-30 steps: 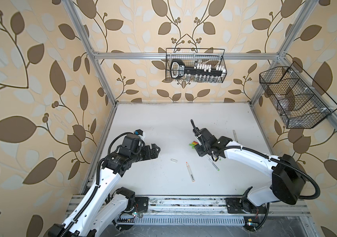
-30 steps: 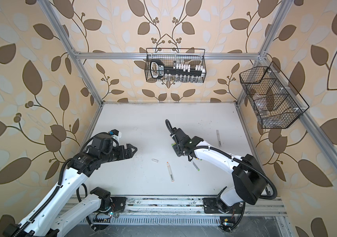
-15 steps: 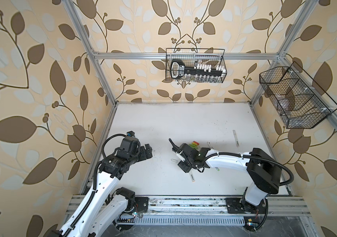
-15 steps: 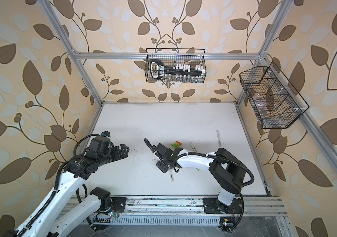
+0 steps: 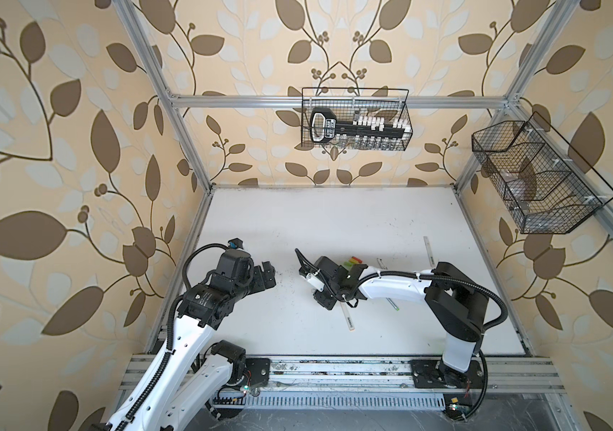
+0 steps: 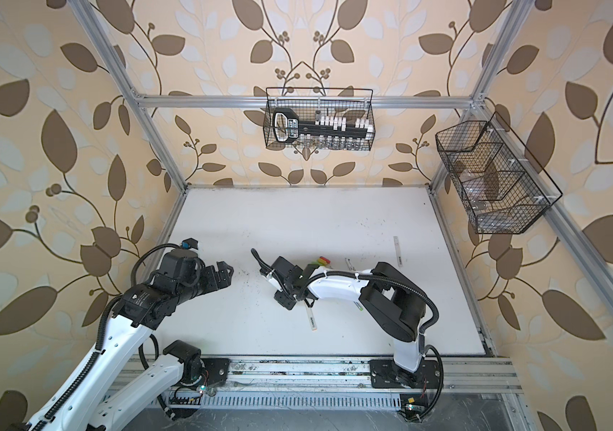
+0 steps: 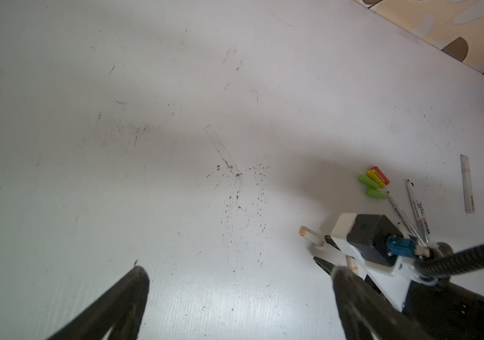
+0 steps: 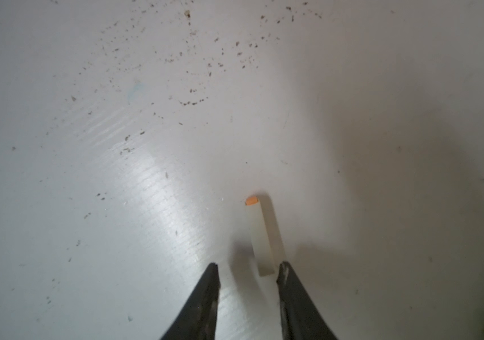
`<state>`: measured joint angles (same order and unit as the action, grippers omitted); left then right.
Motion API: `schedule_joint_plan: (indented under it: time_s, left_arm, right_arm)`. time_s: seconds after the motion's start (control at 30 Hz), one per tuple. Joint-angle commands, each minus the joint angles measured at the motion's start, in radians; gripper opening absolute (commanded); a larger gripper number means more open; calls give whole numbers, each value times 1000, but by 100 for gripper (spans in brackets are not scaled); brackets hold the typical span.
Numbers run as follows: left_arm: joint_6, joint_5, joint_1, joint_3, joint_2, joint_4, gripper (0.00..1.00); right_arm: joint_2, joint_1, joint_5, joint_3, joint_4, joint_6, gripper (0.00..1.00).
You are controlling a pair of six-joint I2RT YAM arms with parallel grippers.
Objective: Insert the pens into the pen caps
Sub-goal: 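Move the right gripper over the white cap with the orange end, then lower and close the right gripper on the orange-ended white cap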
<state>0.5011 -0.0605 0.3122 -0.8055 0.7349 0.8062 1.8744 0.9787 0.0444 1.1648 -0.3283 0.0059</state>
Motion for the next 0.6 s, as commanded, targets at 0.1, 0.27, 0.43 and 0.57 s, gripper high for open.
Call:
schedule_joint_plan:
  time_s: [0.1,0.27,0.43,0.57]
  left_arm:
    - [8,-11,-7,-40,-6,10,99]
    - [8,-9,-7,-38,-5,10,99]
    - [8,-9,-7,-38,1,10,99]
    - [8,-7,-7,-38,1,10,99]
  right_arm:
    - [43,-10,-14,39,-4,-37,30]
    - [52,-16,-3,36,2,-44,30]
    - [56,-23,-2,30,12,-49,30]
    - [60,-30,-3,25,21,-46,30]
